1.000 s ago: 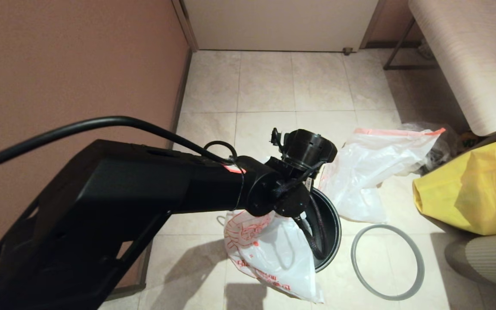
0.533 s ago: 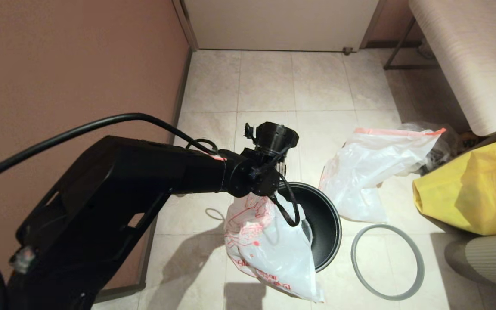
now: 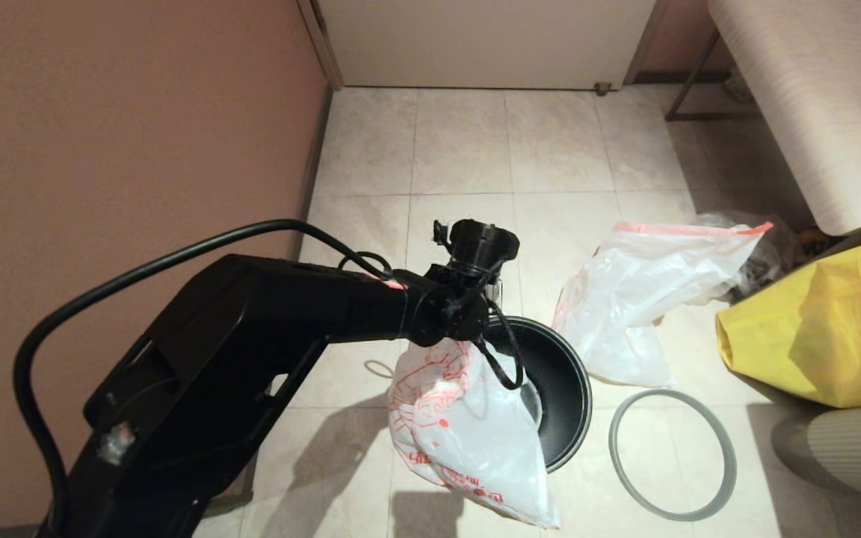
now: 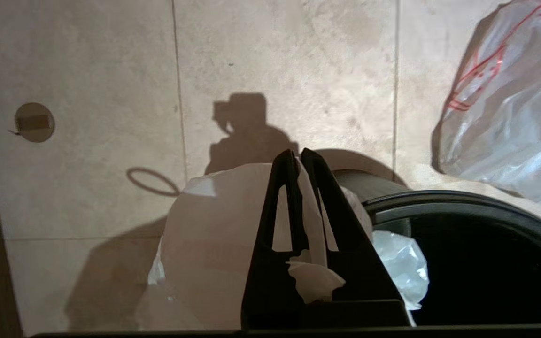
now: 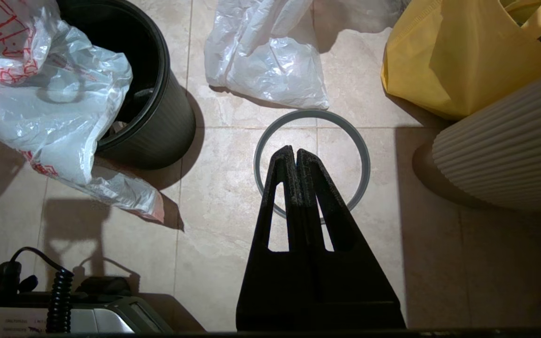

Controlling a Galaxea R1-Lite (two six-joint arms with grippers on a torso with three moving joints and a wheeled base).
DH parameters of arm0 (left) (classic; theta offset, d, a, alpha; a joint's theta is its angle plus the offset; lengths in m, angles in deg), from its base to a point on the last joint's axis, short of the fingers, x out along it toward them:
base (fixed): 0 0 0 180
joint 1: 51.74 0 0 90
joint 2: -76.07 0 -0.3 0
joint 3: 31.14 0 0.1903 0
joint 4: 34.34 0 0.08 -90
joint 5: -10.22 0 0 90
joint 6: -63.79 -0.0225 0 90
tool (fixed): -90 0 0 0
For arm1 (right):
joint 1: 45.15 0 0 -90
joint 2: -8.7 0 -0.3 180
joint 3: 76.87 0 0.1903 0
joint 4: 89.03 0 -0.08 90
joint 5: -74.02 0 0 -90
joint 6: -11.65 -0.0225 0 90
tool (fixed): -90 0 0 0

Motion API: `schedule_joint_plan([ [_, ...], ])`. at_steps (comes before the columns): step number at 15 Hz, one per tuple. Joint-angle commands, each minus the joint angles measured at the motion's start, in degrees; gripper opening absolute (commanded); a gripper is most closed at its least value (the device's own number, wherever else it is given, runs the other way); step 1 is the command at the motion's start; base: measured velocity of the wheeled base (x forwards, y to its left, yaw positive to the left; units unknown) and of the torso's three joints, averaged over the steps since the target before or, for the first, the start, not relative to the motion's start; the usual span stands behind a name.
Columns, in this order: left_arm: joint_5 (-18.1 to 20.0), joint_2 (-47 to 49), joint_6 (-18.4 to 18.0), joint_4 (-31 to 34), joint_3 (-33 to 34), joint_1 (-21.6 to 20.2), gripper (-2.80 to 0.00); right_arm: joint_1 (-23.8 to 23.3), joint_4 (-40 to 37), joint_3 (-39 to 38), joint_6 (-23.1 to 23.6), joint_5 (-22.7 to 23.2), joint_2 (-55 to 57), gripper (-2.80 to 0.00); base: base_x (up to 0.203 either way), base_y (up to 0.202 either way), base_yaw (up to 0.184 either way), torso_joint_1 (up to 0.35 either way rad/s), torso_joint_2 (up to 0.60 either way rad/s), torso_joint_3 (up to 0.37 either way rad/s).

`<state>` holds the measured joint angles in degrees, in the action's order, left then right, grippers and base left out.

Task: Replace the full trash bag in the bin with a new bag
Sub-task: Put the new garbage bag on the trash can

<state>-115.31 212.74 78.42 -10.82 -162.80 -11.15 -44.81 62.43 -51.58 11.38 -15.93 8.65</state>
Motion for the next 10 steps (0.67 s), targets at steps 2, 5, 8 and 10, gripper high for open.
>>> schedule_joint_plan([
  [2,-0.24,-3.12,0.62,-0.03,3.89,1.38,-2.80,0.02,-0.02,0.01,0.00,-0.04,0.05,-2.80,0.000,0.000,0.000,0.000,0.00,0.000],
  [5,0.51,-6.82,1.79,0.26,9.39,5.71,-2.80,0.02,-0.02,0.01,0.00,0.04,0.05,-2.80,0.000,0.000,0.000,0.000,0.00,0.000],
  [8,1.75,-2.83,1.70,0.29,10.21,8.31,-2.80,0.02,-0.02,0.01,0.00,0.04,0.05,-2.80,0.000,0.000,0.000,0.000,0.00,0.000],
  [10,2.03,2.09,1.64,1.28,7.27,9.06,-2.80,0.02,-0.02,0.01,0.00,0.04,0.05,-2.80,0.000,0.000,0.000,0.000,0.00,0.000],
])
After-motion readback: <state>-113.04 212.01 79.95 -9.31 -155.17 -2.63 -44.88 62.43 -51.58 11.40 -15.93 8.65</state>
